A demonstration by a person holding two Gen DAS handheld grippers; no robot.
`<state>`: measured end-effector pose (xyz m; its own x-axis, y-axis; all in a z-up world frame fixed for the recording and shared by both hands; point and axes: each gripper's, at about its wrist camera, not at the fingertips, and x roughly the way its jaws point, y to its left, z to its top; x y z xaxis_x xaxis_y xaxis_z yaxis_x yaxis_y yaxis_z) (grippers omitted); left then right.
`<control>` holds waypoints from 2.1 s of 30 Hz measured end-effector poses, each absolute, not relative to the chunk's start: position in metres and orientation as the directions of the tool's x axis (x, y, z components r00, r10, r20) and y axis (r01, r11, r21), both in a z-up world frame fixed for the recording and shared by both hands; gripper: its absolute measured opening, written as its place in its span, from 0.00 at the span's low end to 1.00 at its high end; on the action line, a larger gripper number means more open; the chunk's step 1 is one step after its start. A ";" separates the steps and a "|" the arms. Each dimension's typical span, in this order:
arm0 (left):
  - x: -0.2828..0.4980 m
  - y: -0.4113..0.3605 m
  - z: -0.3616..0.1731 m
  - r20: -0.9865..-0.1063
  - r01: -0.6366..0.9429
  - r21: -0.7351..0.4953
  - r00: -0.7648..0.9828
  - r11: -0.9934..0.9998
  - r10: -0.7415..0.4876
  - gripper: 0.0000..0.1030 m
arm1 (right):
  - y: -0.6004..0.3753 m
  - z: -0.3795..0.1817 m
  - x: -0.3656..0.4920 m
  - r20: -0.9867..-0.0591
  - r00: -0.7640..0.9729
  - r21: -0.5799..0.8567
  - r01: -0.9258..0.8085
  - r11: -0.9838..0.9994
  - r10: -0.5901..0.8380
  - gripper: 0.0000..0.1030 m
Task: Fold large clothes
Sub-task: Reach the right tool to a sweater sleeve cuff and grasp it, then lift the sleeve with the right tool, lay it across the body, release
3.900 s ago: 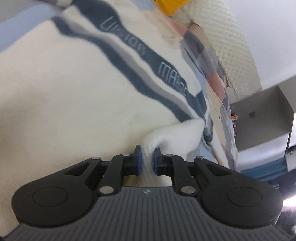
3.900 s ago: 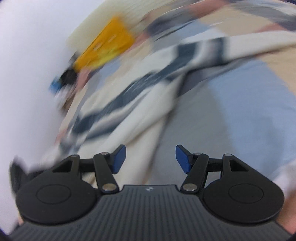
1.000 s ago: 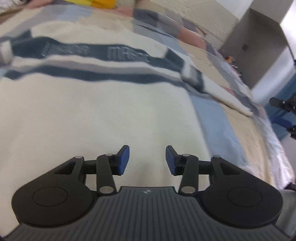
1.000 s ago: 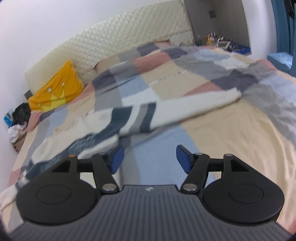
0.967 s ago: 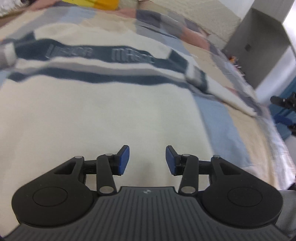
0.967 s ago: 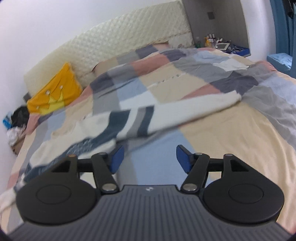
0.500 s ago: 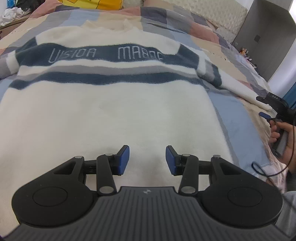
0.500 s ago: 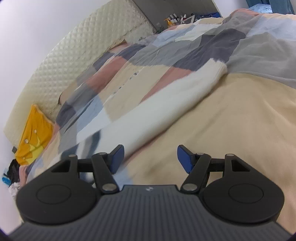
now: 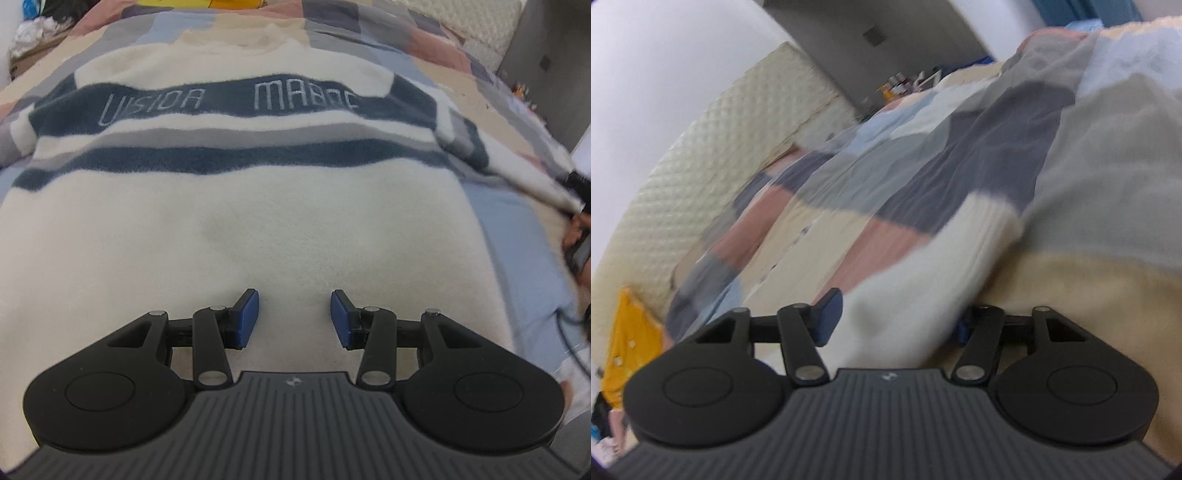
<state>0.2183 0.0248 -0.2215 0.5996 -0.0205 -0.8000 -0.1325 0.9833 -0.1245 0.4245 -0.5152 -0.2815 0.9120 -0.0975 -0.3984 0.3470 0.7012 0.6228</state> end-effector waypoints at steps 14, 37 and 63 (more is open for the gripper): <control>0.212 0.058 -0.164 -0.698 -0.179 -0.102 0.714 0.979 0.057 0.48 | -0.506 -0.207 0.441 -0.348 0.924 0.521 0.334 0.785 -0.162 0.11; 0.172 0.167 -0.148 -0.601 -0.319 -0.317 0.796 0.893 0.071 0.49 | -0.208 0.048 0.377 -0.053 0.976 0.262 -0.188 0.946 0.209 0.10; 0.108 0.274 -0.132 -0.459 -0.473 -0.629 0.866 0.617 0.196 0.49 | 0.059 -0.148 0.250 -0.428 0.693 0.122 -0.591 0.798 0.579 0.10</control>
